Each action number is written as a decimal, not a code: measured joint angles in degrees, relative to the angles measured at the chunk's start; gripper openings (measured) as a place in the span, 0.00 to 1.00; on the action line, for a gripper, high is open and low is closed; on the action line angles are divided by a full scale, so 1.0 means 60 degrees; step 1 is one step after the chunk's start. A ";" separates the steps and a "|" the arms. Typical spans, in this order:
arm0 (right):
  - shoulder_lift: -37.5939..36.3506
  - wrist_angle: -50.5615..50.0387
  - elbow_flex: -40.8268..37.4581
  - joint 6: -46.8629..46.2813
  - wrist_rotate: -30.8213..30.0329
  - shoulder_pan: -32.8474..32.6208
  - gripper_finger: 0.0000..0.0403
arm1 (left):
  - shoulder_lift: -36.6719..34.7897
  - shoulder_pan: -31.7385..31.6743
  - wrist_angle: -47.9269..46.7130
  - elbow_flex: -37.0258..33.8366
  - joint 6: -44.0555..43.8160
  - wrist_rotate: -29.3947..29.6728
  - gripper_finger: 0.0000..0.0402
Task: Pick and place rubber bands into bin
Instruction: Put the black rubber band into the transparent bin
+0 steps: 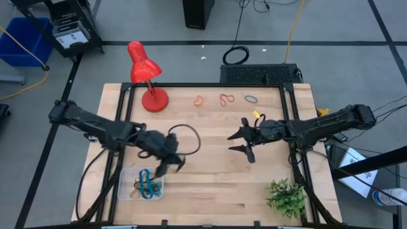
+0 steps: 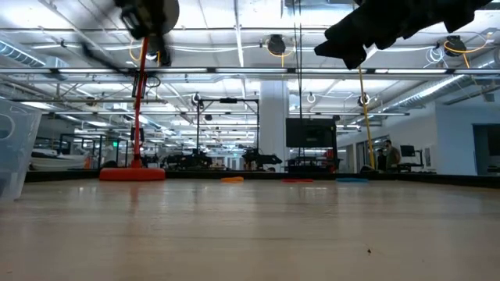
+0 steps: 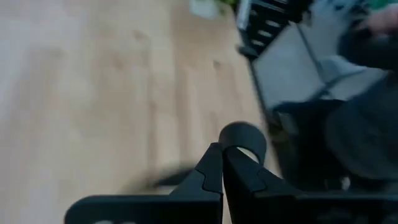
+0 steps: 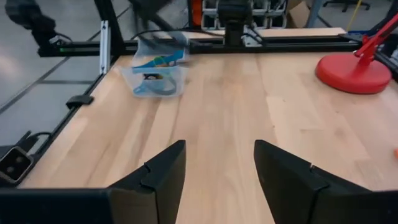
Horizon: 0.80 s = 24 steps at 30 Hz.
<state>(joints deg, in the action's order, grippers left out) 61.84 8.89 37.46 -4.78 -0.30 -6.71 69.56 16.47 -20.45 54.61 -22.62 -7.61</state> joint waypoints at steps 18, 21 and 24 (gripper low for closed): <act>0.0000 0.2755 -0.1218 -0.0338 0.0018 0.0991 0.45 | -0.0445 0.3052 -0.5441 0.0000 -0.6826 0.0543 0.00; 0.0000 0.2721 -0.1219 -0.0339 0.0022 0.1000 0.45 | -0.0275 0.3380 -0.5845 0.0000 -0.7500 0.1060 0.00; 0.0000 0.2722 -0.1219 -0.0339 0.0022 0.0997 0.45 | 0.0235 0.3550 -0.6068 0.0000 -0.7589 0.1137 0.00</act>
<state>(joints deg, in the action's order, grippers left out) 61.84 25.21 30.15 -6.81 -0.16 -0.73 70.97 37.77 -56.87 54.61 -68.15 -0.79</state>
